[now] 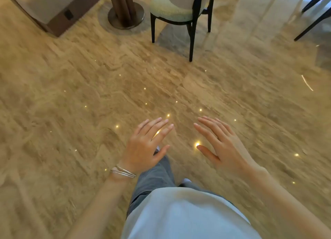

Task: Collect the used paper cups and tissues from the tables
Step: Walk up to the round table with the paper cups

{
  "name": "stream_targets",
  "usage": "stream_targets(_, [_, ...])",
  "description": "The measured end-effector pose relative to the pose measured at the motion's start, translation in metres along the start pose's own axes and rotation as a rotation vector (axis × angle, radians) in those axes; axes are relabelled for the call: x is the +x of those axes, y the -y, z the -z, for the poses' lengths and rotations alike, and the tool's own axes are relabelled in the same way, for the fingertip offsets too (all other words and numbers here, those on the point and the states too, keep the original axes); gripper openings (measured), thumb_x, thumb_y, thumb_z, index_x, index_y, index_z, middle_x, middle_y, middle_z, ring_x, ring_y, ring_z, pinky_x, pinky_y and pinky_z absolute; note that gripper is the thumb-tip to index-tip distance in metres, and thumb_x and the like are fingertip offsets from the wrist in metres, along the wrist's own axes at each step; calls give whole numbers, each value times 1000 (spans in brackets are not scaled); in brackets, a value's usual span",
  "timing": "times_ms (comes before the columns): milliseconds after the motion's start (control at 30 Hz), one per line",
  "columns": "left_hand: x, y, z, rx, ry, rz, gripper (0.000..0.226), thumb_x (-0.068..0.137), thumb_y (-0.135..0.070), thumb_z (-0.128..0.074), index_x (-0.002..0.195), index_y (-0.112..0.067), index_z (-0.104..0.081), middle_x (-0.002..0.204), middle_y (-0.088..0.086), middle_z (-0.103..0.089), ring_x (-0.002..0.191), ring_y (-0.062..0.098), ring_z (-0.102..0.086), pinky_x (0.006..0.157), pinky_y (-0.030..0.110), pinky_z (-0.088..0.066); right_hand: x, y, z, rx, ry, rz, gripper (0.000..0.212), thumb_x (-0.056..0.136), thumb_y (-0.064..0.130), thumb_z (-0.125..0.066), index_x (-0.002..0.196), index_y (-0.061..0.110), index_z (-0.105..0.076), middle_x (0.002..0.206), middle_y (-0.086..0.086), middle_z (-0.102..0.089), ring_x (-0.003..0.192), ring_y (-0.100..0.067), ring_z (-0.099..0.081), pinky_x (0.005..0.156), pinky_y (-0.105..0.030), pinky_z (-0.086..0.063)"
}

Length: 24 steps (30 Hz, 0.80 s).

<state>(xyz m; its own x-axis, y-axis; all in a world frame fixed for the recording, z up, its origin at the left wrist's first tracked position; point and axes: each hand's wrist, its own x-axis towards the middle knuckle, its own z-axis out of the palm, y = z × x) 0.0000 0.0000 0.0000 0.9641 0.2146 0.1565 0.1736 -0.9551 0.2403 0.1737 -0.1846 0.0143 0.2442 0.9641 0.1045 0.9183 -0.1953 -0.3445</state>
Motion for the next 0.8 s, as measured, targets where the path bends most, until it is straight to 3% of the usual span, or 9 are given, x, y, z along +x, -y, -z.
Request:
stream_targets(200, [28, 87, 17, -43, 112, 79, 49, 89, -42, -43, 131, -18, -50, 131, 1, -55, 125, 17, -47, 104, 41, -37, 90, 0, -14, -32, 130, -34, 50, 94, 41, -40, 137, 16, -39, 140, -6, -45, 133, -20, -37, 108, -46, -34])
stream_targets(567, [117, 232, 60, -26, -25, 48, 49, 91, -42, -43, 132, -17, -49, 134, 2, -52, 129, 18, -42, 106, 43, -34, 277, -7, -8, -37, -12, 73, 49, 95, 45, -37, 135, 17, -44, 138, -6, -47, 133, -20, -37, 111, -44, -29])
stream_targets(800, [189, 291, 45, -10, 47, 101, 50, 91, -42, -42, 133, -17, -48, 134, 2, -52, 129, 18, -42, 105, 43, -35, 364, -65, -20, -48, 61, 90, 47, 96, 42, -38, 135, 17, -44, 139, -5, -47, 133, -19, -37, 109, -44, -32])
